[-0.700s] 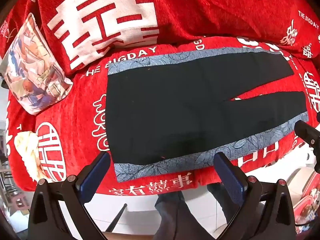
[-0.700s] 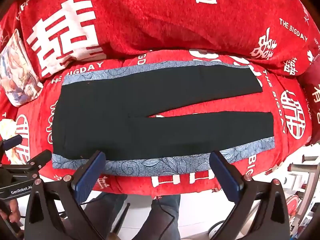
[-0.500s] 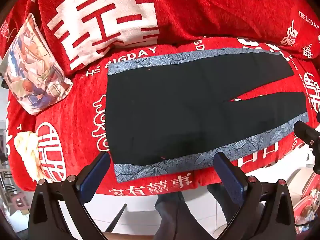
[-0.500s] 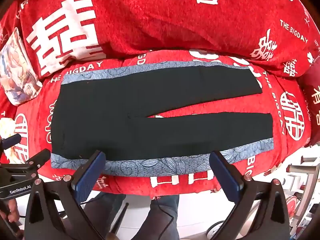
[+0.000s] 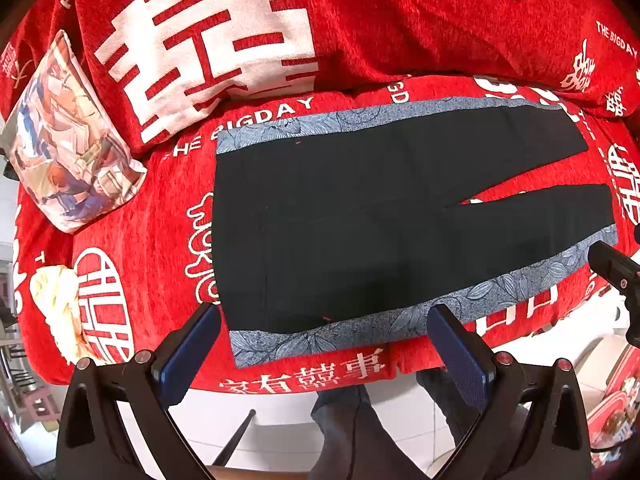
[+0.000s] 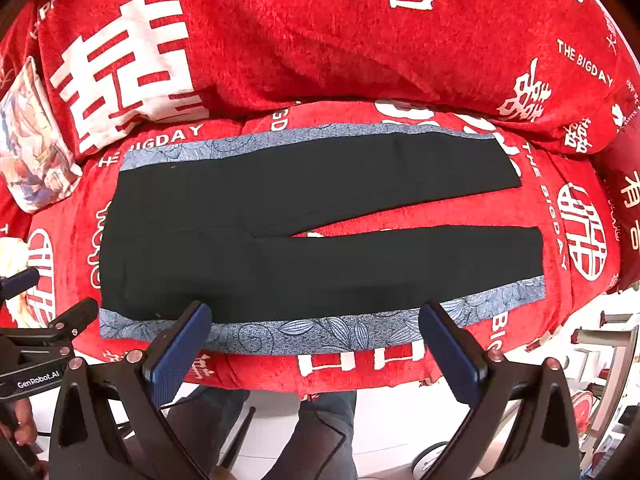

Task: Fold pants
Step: 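Position both grippers open above the waistband edge of the black trousers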

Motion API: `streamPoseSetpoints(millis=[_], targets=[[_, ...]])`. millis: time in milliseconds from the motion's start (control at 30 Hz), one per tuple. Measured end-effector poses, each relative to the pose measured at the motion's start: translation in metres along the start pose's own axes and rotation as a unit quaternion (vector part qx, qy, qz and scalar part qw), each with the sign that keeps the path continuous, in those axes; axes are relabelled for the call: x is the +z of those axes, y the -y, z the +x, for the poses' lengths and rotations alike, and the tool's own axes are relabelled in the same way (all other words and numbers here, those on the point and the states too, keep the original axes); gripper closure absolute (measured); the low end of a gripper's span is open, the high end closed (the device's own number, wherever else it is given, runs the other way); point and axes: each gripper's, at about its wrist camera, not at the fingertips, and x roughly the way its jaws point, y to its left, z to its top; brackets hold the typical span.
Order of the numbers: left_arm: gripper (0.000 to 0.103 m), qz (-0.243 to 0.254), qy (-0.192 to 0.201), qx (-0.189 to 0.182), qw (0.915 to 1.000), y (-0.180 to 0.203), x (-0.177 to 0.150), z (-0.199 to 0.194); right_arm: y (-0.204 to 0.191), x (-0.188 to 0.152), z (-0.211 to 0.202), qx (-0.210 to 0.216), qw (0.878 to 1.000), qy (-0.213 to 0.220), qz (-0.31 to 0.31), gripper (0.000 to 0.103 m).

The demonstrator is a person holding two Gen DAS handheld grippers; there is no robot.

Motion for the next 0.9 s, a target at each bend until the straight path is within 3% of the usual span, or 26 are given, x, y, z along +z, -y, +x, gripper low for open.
streamPoseSetpoints(millis=[567,900], targets=[[0.000,-0.002,0.020,-0.020,0.9996,0.0010,-0.0016,-0.0023,0.0038,-0.0004,-0.0004,-0.003,1.000,0.001,-0.002,0.000],[0.000,0.001,0.009,-0.017,0.9998,0.0007,-0.0012,-0.0015,0.0050,0.0021,-0.0011,-0.003,1.000,0.001,-0.001,0.000]])
